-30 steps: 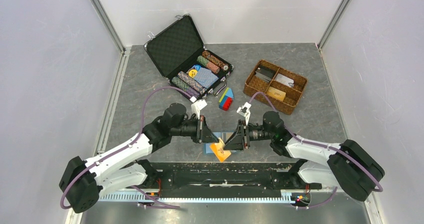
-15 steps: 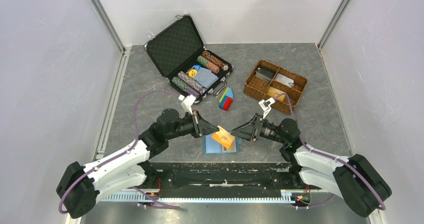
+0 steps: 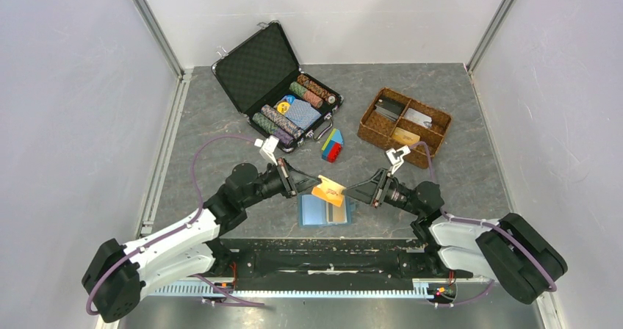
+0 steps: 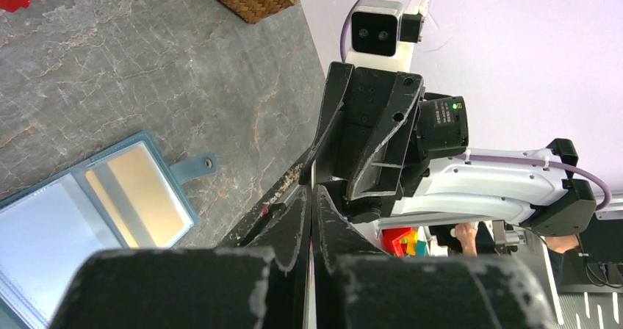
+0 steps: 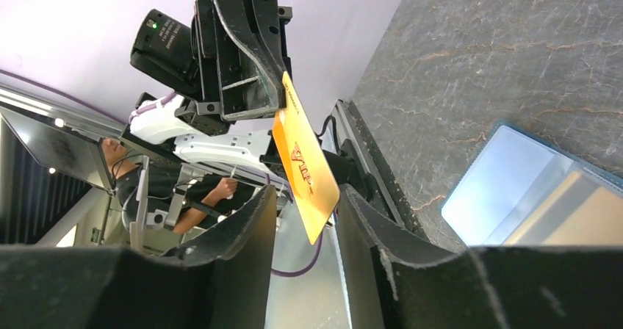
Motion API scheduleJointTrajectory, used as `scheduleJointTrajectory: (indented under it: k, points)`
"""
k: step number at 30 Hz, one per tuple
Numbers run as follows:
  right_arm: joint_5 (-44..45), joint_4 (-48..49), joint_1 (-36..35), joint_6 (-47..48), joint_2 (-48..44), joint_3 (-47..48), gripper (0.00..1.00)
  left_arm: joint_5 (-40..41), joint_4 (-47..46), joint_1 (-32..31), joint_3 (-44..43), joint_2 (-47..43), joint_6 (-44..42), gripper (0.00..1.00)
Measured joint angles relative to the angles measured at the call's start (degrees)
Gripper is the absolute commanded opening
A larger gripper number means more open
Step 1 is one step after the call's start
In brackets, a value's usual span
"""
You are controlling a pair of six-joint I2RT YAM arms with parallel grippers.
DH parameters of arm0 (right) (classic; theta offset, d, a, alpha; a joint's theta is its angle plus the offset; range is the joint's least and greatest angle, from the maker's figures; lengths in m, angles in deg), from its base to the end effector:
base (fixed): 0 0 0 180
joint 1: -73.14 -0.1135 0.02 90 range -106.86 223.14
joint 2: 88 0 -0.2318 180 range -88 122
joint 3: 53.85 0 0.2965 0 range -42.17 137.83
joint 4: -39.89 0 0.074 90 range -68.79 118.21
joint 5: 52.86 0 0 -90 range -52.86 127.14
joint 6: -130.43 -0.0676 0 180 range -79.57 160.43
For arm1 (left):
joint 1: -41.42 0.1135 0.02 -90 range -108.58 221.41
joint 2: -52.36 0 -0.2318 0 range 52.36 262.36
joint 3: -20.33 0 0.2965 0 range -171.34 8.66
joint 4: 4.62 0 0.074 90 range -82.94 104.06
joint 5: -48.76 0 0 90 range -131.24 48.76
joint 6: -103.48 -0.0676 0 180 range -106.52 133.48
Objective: Take the credit cards out of the card holder
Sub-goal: Place the credit card in the storage box.
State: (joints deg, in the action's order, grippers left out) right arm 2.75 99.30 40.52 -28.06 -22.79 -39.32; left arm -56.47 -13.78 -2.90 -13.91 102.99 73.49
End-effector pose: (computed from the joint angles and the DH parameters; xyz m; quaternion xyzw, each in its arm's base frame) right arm 0.1807 0.1610 0.1143 -0.0219 0.6610 0.6822 0.3119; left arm 0.1990 -0.2192 0.1915 -0.0147 0.7487 -0.5785 0.3234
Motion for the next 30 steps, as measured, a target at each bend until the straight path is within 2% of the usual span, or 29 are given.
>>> scheduleJointTrajectory:
  k: [8,9,12,13,15,19,23,24,25,30]
  points:
    - [1.2,3.7,-0.2,-2.3,2.8,0.0,0.29,0.5,-3.1,0.0,1.1,0.0,1.2,0.02]
    - [1.3,4.2,-0.2,-2.6,3.3,0.0,0.27,0.8,-3.4,0.0,1.3,0.0,1.5,0.02]
    - [1.5,5.5,-0.4,-3.3,4.7,0.0,0.04,1.6,-4.0,0.0,1.7,0.0,2.1,0.03]
    - [1.6,5.8,-0.4,-3.7,5.2,0.0,0.0,1.7,-4.2,0.0,1.9,0.0,2.2,0.08]
    - [2.0,6.4,-0.4,-4.4,5.9,0.0,0.0,2.0,-4.6,0.0,2.0,0.0,2.3,0.24]
    - [2.2,7.2,0.8,-4.7,6.0,0.2,0.0,3.5,-2.8,0.0,2.1,-0.7,2.1,0.66]
    - [1.4,2.8,5.2,-2.1,5.6,2.0,0.0,5.2,2.0,0.0,1.9,-3.8,0.8,0.87]
    - [0.9,1.2,6.4,-1.1,5.3,2.7,0.0,5.7,3.7,0.0,1.7,-4.7,0.0,0.97]
    - [0.1,-1.2,7.8,0.1,4.8,3.6,0.0,6.0,5.4,0.0,1.3,-5.3,-0.7,1.0]
    - [-3.4,-18.5,16.4,9.8,1.3,10.6,0.0,7.8,14.2,0.0,-2.4,-7.3,-6.2,1.0]
